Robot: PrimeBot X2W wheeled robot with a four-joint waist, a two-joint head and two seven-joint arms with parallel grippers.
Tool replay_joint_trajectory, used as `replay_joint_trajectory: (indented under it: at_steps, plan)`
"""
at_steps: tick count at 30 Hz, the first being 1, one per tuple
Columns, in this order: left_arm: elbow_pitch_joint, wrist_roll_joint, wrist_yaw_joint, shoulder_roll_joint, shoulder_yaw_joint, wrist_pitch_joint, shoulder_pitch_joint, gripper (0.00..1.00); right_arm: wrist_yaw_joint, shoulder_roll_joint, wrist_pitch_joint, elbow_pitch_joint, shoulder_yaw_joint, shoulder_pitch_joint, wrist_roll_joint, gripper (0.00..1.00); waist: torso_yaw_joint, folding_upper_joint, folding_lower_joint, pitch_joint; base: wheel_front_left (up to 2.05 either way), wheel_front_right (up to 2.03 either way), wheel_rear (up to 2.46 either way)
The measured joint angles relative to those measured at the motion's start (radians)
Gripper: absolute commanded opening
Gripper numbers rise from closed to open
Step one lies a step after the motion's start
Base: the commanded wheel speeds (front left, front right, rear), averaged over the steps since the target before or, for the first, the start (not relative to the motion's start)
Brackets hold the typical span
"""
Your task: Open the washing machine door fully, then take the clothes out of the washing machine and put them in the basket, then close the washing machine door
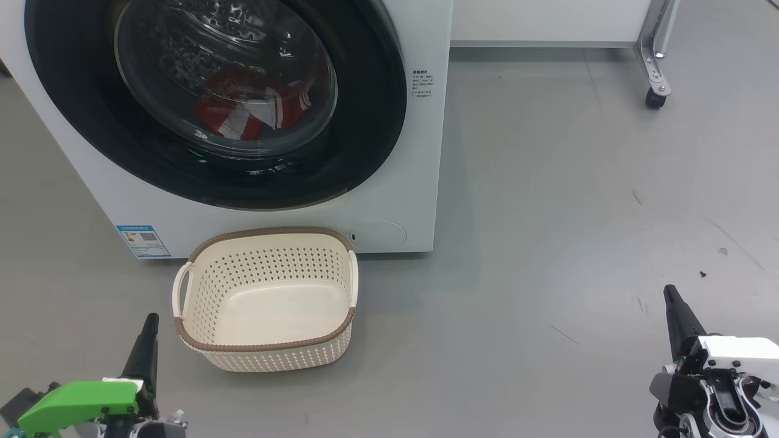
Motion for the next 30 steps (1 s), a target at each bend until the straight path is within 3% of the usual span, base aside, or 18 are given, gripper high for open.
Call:
replay_joint_trajectory:
  at_steps: [6, 7, 30]
  plan:
    - [0.015, 0.002, 0.001, -0.006, -0.001, 0.000, 0.008, 0.00, -0.001, 0.005, 0.000, 0.014, 0.001, 0.008, 0.000, 0.00, 0.000, 0.0000, 0.0000, 0.000, 0.00, 0.00, 0.00]
    - [0.026, 0.002, 0.001, -0.011, -0.002, 0.000, 0.017, 1.00, -0.001, 0.011, 0.000, 0.025, 0.002, 0.018, 0.000, 1.00, 0.000, 0.0001, 0.0000, 0.000, 0.00, 0.00, 0.00]
    - [0.010, 0.020, 0.001, -0.017, -0.035, -0.073, 0.040, 1.00, -0.001, 0.021, -0.072, 0.003, 0.023, 0.046, -0.054, 1.00, 0.000, 0.0000, 0.0000, 0.002, 0.00, 0.00, 0.00]
